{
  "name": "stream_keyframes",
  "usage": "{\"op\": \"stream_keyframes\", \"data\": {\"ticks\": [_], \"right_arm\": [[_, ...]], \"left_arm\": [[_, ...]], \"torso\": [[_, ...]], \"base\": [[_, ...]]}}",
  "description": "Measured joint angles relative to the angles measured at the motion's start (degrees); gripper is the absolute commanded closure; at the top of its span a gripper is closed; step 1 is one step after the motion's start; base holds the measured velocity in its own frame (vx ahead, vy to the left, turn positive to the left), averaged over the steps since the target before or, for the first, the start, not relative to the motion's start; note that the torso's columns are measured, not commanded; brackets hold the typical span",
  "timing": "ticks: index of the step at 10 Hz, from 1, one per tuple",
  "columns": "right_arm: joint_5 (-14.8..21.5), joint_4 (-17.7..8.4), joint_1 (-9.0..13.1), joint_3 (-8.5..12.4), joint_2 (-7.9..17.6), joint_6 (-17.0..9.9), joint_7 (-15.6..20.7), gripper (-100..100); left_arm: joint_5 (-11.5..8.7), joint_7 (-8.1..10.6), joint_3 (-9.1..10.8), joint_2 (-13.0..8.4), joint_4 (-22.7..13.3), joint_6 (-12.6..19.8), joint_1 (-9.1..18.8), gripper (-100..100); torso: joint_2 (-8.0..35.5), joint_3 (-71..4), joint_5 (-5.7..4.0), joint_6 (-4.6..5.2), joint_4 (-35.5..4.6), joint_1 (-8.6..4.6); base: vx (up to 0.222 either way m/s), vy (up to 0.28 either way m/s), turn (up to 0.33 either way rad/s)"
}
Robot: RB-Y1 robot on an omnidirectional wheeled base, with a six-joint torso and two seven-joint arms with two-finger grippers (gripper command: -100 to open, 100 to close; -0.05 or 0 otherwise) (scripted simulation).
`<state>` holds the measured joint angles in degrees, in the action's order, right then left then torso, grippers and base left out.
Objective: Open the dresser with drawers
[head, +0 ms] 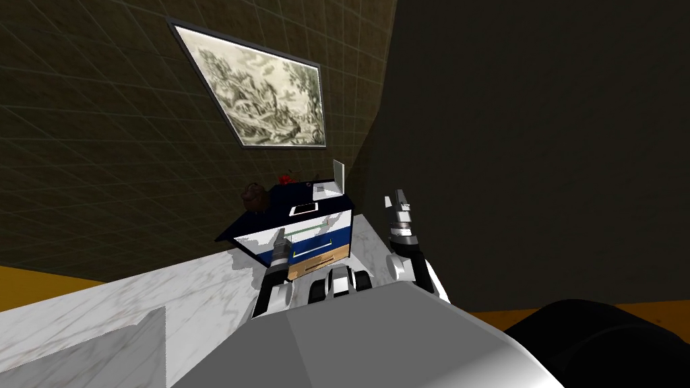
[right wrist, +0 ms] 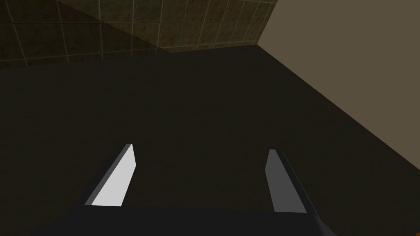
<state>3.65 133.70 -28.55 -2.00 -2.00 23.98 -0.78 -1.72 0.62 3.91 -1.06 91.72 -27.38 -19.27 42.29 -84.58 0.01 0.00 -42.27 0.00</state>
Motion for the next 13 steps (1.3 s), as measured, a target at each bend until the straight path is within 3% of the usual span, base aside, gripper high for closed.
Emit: {"op": "stream_keyframes", "data": {"ticks": [2, 6, 13], "right_arm": [[0.0, -0.01, 0.01, 0.0, 0.0, 0.0, 0.0, 0], [0.0, -0.01, 0.03, -0.01, -0.01, -0.01, 0.0, 0], [0.0, -0.01, 0.02, -0.01, -0.01, -0.01, 0.0, 0]], "left_arm": [[0.08, -0.08, -0.15, 0.2, -1.16, -1.1, 0.13, 100], [0.15, 0.22, -0.84, 0.08, 1.59, 0.33, -1.82, 100], [0.29, 0.57, -1.81, -0.08, 3.41, 0.6, -4.39, 100]], "torso": [[0.17, 0.15, -0.01, 0.01, -0.06, -0.02], [0.29, 0.14, -0.19, -0.07, -0.28, -0.09], [-0.06, -0.05, -0.22, -0.04, -0.22, -0.11]], "base": [[-0.072, -0.024, 0.006], [-0.149, -0.022, 0.002], [-0.152, -0.032, 0.01]]}}
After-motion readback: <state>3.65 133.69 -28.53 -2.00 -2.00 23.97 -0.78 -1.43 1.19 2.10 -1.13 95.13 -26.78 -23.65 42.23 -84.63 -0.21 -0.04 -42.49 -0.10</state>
